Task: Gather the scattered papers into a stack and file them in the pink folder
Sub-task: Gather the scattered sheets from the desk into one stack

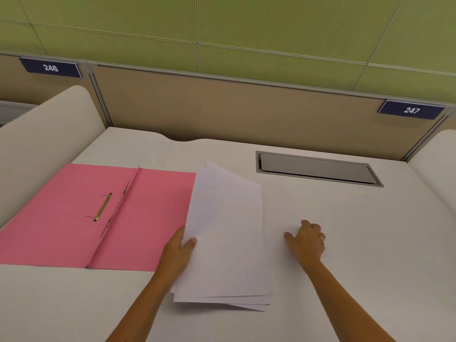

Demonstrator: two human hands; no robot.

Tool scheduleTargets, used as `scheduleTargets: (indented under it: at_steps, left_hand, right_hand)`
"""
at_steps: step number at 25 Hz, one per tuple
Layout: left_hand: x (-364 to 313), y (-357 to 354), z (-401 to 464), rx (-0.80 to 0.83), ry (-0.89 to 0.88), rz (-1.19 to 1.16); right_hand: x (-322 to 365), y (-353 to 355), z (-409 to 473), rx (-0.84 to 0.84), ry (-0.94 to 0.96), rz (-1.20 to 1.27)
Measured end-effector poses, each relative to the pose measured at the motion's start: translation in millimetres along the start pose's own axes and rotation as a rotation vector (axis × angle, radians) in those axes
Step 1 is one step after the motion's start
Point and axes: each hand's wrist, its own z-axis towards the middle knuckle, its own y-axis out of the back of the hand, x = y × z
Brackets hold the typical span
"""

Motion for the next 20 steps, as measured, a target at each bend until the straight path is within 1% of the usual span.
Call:
scheduleTargets:
  at_steps: [1, 3, 5, 6, 7, 8, 9, 11, 13, 14, 17, 18, 20]
  left_hand:
    - [2, 10, 6, -0.019, 0.001, 0.005]
    - [7, 25, 15, -0.038, 0.014, 0.012]
    - [11, 34, 18, -0.015, 0.049, -0.003]
    - [10, 36, 16, 0.0, 0.06, -0.008]
    - [14, 31, 34, -0.002, 0.097, -0.007]
    - [19, 25, 60, -0.012, 0.139, -0.015]
    - [17, 25, 57, -0.026, 0.161, -0.041]
    - [14, 25, 58, -0.048, 0.17, -0.085]
    - [11, 23, 58, -0.034, 0.168, -0.111]
    - [7, 20, 57, -0.021, 0.173, -0.118]
    - [5, 16, 58, 0.006, 0.194, -0.149]
    - [4, 17, 58, 0.001, 0.199, -0.159]
    - [4, 16, 58, -0.002, 0.205, -0.182]
  right_hand:
    - [-4, 2, 4, 0.034, -0.053, -0.053]
    - [-11, 6, 11, 0.047, -0.103, -0.093]
    - [-9, 8, 16, 0.021, -0.088, -0.13]
    - [-6, 11, 15, 0.03, -0.087, -0.149]
    - [1, 4, 37, 0.065, -0.097, -0.165]
    - [11, -6, 66, 0.105, -0.131, -0.163]
    - [15, -1, 67, 0.138, -0.136, -0.13]
    - [19, 12, 70, 0.167, -0.076, -0.009]
    - [15, 38, 74, 0.094, 0.015, 0.08]
    - [14, 54, 74, 0.013, 0.05, 0.086]
    - [25, 105, 67, -0.307, 0.147, 0.179]
    - [32, 119, 63, -0.373, 0.181, 0.232]
    - [45, 133, 57, -0.413, 0.223, 0.352]
